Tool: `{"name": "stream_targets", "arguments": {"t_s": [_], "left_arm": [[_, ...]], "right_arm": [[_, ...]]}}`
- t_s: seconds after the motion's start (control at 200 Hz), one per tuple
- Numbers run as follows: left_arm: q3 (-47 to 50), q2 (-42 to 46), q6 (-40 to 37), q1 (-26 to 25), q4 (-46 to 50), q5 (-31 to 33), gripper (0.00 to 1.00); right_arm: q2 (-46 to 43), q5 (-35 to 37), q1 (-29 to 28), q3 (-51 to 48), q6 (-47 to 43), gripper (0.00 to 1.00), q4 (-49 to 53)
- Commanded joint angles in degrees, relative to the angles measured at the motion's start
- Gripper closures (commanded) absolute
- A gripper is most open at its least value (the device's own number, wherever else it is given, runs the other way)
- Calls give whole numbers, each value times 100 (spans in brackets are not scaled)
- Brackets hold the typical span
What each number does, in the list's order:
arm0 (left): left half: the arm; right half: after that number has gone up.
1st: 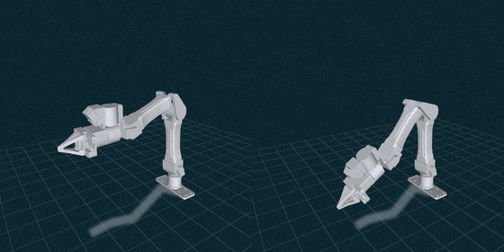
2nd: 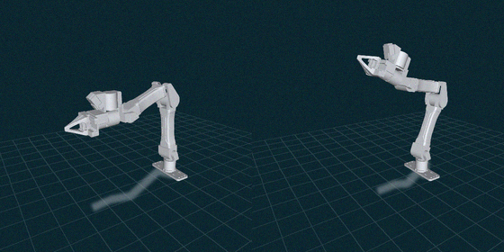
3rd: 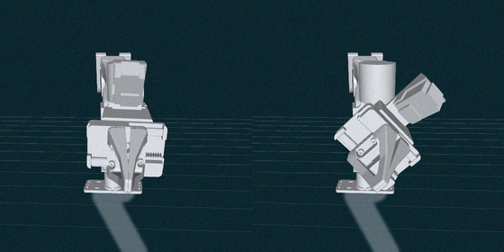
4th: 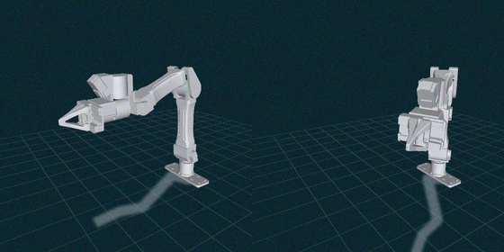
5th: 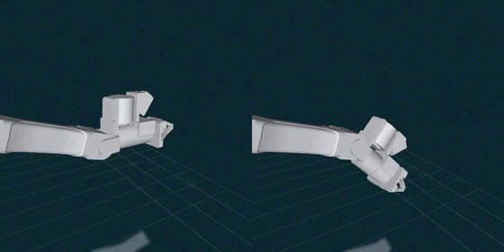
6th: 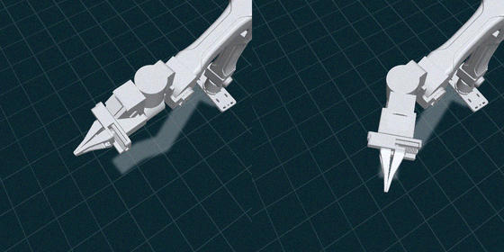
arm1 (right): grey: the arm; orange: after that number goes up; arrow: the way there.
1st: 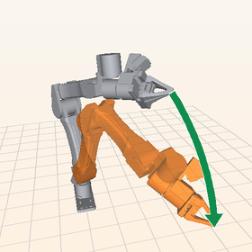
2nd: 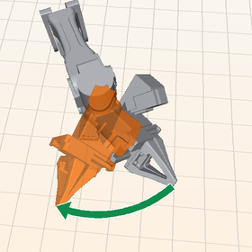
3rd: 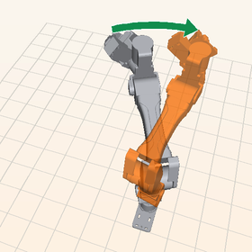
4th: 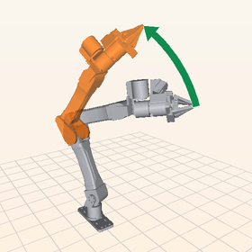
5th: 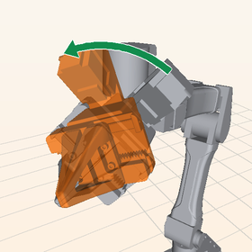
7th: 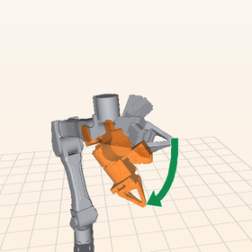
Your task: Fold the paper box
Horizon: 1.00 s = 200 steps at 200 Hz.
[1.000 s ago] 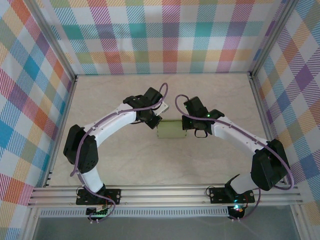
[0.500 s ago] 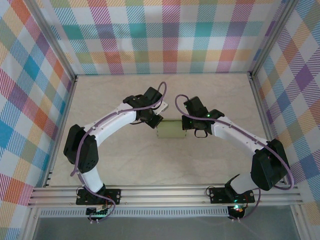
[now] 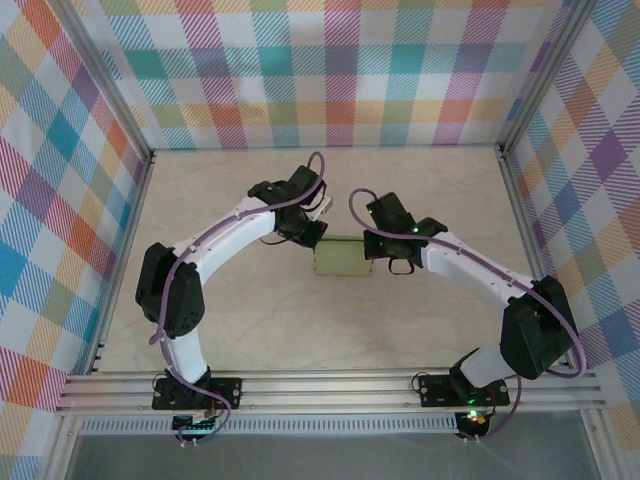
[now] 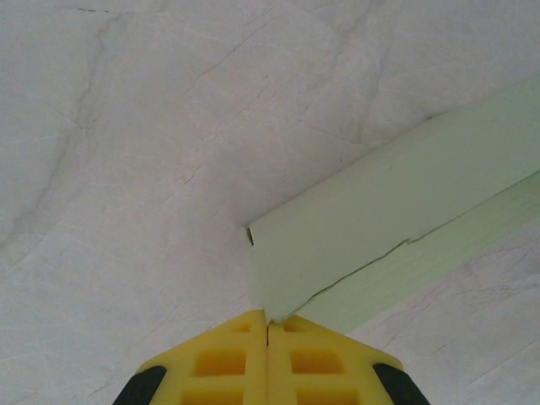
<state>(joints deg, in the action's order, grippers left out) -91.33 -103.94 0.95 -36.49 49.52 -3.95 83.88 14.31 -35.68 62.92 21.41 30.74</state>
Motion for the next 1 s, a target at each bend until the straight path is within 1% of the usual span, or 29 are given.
{"name": "stream_targets", "arguments": {"t_s": [0.0, 0.175, 0.505, 0.63, 0.84, 0.91, 0.995], "left_arm": [[-261, -83, 465, 63, 19, -531, 100], [-296, -100, 977, 181, -98, -977, 100], [-330, -187, 1631, 394, -131, -1286, 100], [-305, -223, 1741, 423, -159, -1317, 100], [-359, -337, 2027, 467, -227, -1561, 100], [-333, -341, 1919, 452, -204, -1507, 100], [-253, -283, 1675, 408, -111, -1162, 100]], "right_arm": [[142, -152, -106, 81, -84, 100, 248], [163, -139, -106, 107, -102, 100, 275], [199, -192, -122, 99, -89, 100, 245], [208, -188, -116, 89, -85, 100, 224], [210, -200, -121, 98, -73, 100, 222], [208, -200, -124, 85, -69, 100, 218], [208, -191, -124, 55, -43, 100, 204]]}}
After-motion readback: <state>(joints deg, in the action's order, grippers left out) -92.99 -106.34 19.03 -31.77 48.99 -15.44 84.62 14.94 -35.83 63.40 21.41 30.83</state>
